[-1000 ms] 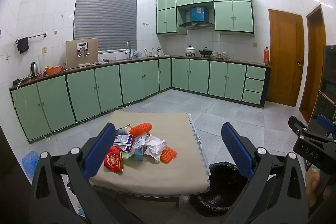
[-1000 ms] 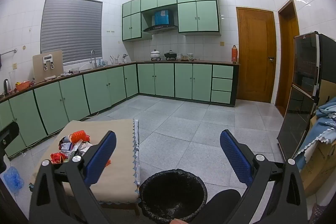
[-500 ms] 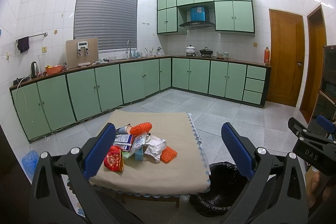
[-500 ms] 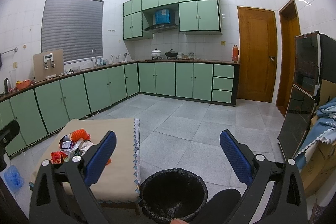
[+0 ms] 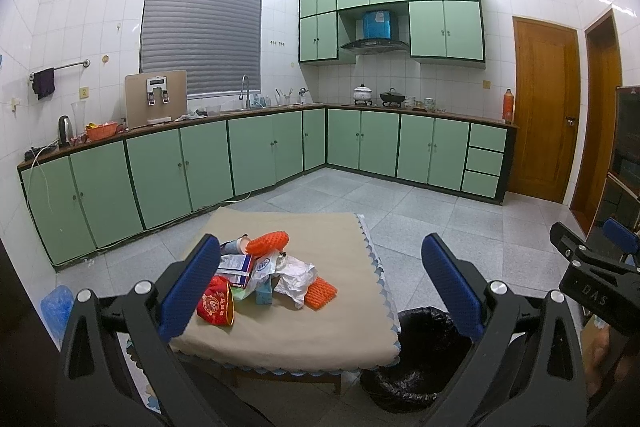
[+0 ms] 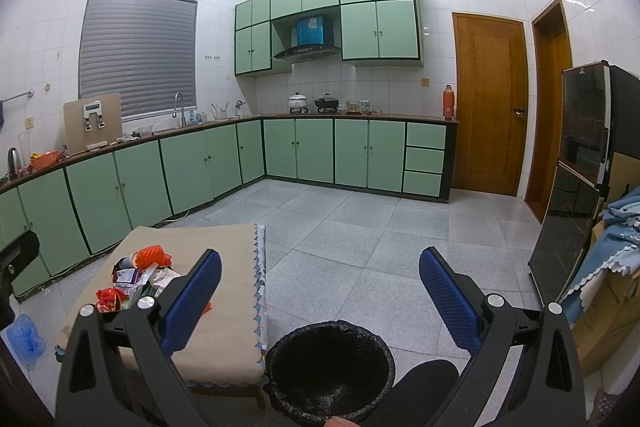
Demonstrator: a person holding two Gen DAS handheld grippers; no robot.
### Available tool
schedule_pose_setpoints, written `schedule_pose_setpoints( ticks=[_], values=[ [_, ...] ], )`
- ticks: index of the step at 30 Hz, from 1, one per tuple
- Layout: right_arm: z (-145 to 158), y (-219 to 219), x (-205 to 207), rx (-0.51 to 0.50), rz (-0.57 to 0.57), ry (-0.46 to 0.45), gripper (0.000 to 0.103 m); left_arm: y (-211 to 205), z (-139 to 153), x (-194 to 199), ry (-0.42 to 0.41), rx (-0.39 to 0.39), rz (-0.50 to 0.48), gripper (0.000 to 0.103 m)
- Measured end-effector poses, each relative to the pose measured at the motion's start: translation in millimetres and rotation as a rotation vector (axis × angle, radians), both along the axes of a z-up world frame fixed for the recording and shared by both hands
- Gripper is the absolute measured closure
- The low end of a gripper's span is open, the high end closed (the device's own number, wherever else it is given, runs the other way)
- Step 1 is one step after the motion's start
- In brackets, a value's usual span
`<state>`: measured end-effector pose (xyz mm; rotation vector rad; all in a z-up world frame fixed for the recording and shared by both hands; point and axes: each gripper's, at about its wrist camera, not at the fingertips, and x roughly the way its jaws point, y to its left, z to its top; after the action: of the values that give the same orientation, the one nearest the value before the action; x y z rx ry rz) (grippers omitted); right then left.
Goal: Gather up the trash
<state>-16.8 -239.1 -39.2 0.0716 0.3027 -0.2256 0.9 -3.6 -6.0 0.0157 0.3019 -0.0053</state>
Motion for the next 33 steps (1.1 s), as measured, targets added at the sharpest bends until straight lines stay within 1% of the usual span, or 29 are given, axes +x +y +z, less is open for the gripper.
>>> schedule_pose_setpoints(
  ticks=[19,33],
  values=[
    [6.6,-0.5,-0.3,-0.014,0.005,-0.005,0.006,-0.6,-3.3,0.7,0.003,-0.002,0.0,0.005],
    [6.2,1.9,-0.6,-0.02,0.009,-0.008,0.006,1.6,-7.9,3.5,0.005,-0.005,0.001,0.005]
  ],
)
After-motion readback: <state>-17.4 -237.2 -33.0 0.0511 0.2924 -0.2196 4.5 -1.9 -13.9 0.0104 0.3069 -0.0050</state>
